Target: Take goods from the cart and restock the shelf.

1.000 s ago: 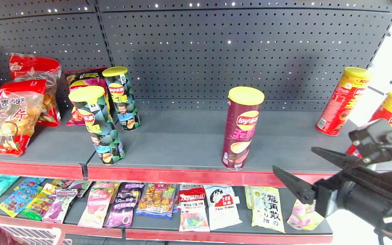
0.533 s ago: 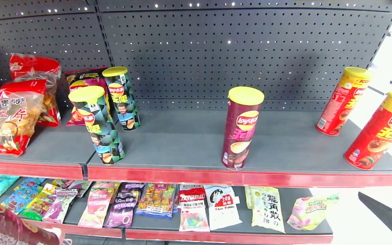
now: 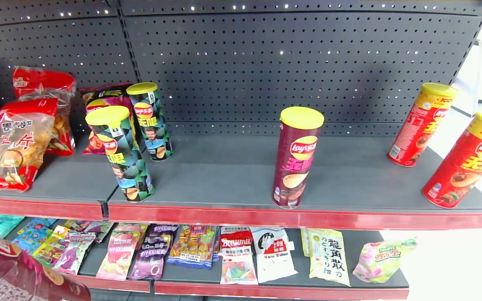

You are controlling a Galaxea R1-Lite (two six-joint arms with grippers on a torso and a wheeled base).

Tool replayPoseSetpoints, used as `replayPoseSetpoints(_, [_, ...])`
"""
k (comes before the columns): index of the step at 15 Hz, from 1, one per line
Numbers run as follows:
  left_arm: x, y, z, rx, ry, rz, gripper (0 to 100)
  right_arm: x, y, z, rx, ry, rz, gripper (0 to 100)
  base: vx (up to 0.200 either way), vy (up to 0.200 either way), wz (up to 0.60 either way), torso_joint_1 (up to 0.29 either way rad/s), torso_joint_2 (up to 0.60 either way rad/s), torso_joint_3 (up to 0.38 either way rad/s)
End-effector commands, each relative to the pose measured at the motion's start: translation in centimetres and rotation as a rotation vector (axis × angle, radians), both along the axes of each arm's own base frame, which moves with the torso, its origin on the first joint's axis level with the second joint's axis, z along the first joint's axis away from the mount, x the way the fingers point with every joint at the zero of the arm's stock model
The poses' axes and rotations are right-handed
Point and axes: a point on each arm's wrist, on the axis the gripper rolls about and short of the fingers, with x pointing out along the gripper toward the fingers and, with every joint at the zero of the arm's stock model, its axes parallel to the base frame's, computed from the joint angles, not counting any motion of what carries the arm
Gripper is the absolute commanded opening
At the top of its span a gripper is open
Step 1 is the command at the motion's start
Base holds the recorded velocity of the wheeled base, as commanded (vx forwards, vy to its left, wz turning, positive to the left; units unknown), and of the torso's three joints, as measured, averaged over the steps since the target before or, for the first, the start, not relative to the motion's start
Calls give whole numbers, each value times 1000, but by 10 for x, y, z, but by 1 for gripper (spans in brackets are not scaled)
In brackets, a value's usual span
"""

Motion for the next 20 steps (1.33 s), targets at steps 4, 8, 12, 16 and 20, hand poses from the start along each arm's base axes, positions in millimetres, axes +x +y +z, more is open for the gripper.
replayPoseSetpoints(4, [4, -1, 0, -5, 18, -18, 0, 1, 1, -25, 49, 26, 11, 100, 0, 0, 0, 0, 0, 0])
replayPoseSetpoints(8, [3, 0, 0, -5, 12, -14, 0, -1, 2, -25, 62, -20, 63, 100, 0, 0, 0, 0, 0, 0])
replayPoseSetpoints(12, [0, 0, -1, -10, 0, -8, 0, 4, 1, -17, 106, -21, 255, 100, 0, 0, 0, 0, 0, 0])
replayPoseSetpoints(16, [-3, 0, -1, -13, -11, -8, 0, -6, -3, -33, 98, -132, 112, 100, 0, 0, 0, 0, 0, 0])
replayPoseSetpoints(20, [-10, 0, -5, -47, -18, -4, 0, -4, -4, -33, 145, -164, 93, 100, 0, 0, 0, 0, 0, 0])
